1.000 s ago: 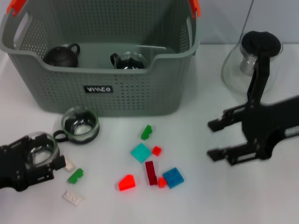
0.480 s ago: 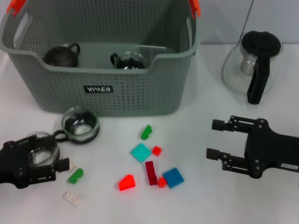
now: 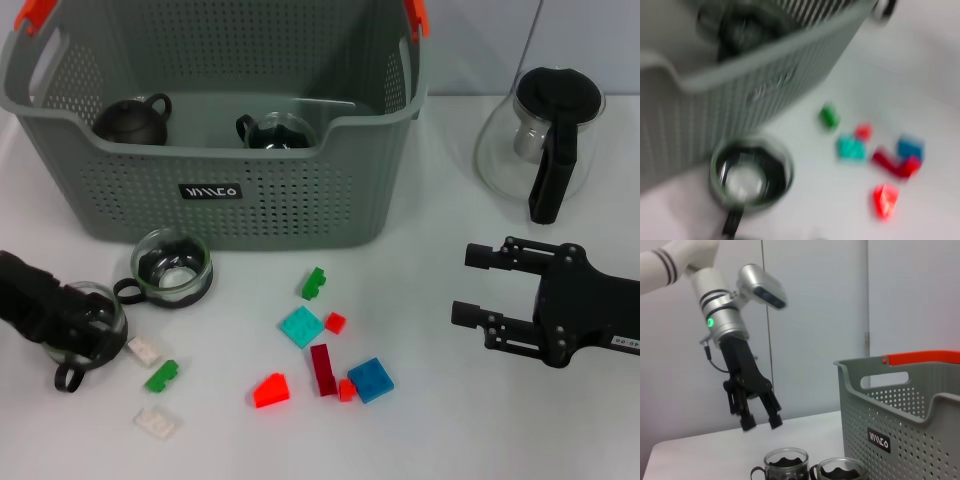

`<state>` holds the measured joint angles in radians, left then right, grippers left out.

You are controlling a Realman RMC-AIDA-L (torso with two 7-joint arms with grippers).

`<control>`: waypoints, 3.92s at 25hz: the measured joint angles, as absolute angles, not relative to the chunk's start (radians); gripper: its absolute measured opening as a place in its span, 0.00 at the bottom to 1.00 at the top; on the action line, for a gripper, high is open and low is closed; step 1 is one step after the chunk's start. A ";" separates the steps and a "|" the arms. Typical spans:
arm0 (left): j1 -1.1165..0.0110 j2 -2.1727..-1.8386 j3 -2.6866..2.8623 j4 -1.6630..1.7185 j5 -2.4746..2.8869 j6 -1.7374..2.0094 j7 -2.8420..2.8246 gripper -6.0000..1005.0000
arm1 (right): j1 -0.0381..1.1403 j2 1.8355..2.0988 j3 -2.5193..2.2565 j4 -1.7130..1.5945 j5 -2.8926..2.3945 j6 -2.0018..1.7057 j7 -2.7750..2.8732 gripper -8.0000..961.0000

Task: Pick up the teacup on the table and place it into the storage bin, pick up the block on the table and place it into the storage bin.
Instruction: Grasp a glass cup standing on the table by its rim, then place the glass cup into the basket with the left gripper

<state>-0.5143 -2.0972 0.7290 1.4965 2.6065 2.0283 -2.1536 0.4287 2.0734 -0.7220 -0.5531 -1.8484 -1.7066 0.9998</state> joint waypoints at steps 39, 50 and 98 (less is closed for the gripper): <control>-0.516 -2.137 1.155 1.298 2.859 1.616 -2.303 0.34 | 0.431 2.071 -0.696 -0.553 -1.845 -1.722 1.023 0.71; -0.533 -2.114 1.036 1.352 2.847 1.715 -2.280 0.12 | 0.428 2.071 -0.687 -0.559 -1.843 -1.722 1.028 0.70; -1.065 -1.926 0.950 0.726 2.499 1.249 -2.514 0.05 | 0.423 2.071 -0.672 -0.548 -1.847 -1.723 1.037 0.70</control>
